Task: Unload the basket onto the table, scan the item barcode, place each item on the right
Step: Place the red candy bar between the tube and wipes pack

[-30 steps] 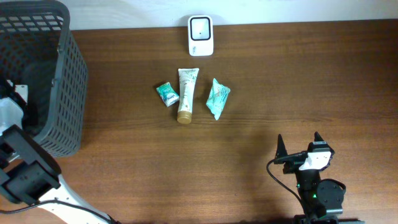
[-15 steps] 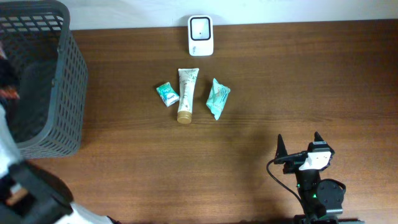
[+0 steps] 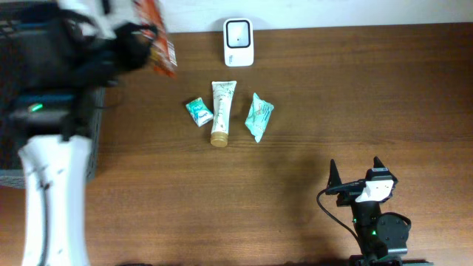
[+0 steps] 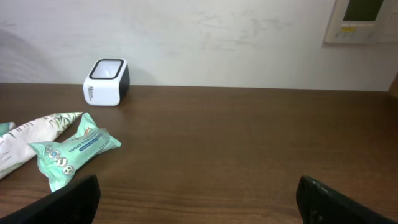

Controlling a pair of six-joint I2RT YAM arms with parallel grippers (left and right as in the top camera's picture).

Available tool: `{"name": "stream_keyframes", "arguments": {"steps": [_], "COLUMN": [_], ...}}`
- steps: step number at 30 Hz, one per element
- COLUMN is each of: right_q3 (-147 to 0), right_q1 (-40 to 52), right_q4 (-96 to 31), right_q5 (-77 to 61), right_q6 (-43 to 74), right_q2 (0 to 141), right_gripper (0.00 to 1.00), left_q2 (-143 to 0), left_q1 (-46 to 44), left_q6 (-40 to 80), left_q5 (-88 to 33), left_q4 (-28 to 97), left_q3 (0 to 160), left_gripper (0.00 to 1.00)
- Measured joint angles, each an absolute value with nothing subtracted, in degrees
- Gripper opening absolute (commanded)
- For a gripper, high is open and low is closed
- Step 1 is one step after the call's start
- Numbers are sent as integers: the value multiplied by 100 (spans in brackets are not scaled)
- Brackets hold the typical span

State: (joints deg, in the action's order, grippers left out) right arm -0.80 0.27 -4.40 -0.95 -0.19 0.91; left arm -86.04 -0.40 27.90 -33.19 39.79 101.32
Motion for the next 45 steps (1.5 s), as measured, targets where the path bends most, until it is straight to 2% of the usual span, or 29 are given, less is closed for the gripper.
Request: {"name": "stream_keyframes", "arguments": {"steps": [6, 9, 10, 13, 15, 19, 22, 24, 27, 31, 34, 37, 40, 45], "right_q3": [-78, -80, -80, -80, -80, -78, -80, -78, -80, -78, -78, -78, -80, -80], "right_q1": [30, 30, 30, 30, 30, 30, 27, 30, 30, 30, 27, 30, 27, 30], "right_q4": [-440, -440, -440, -440, -440, -440, -443, -440, -440, -440, -440, -440, -440, -440], "right_q5": [-93, -95, -95, -93, -95, -93, -95, -93, -93, -93, -93, -93, -93, -95], "right_q6": [-21, -19, -21, -23, -16, -19, -19, -19, -21, -21, -19, -21, -19, -23], "right_q2": [91, 91, 91, 91, 91, 91, 91, 91, 91, 91, 91, 91, 91, 91], "right_gripper": [99, 99, 99, 99, 99, 99, 99, 99, 99, 99, 99, 99, 99, 99], "left_q2": [-10335, -11045, -11238, -11834, -12079, -12147, -12119, -12014, -11620, -11107, -11069, -11069, -11069, -11069], "left_q1": [-1855, -2167, -2235, -2340, -2351, -2333, -2106, -1734, -1114, -471, 108, 458, 502, 495], "left_q6": [2473, 2362, 2351, 2311, 2311, 2285, 2268, 2261, 2248, 2228, 2189, 1448, 421, -261], "left_q5": [-2016, -1592, -1466, -1295, -1253, -1221, -1264, -1280, -1275, -1258, -1214, -1188, -1175, -1055], "left_q4": [4589, 4718, 4720, 4766, 4779, 5039, 5655, 6123, 6427, 6635, 6711, 6683, 6665, 6661], "left_q3": [10101, 10079, 10079, 10077, 10077, 10318, 11559, 12455, 13104, 13233, 13233, 13233, 13233, 13233], "left_gripper": [0, 3, 22, 26, 47, 53, 60, 71, 82, 99, 99, 99, 99, 99]}}
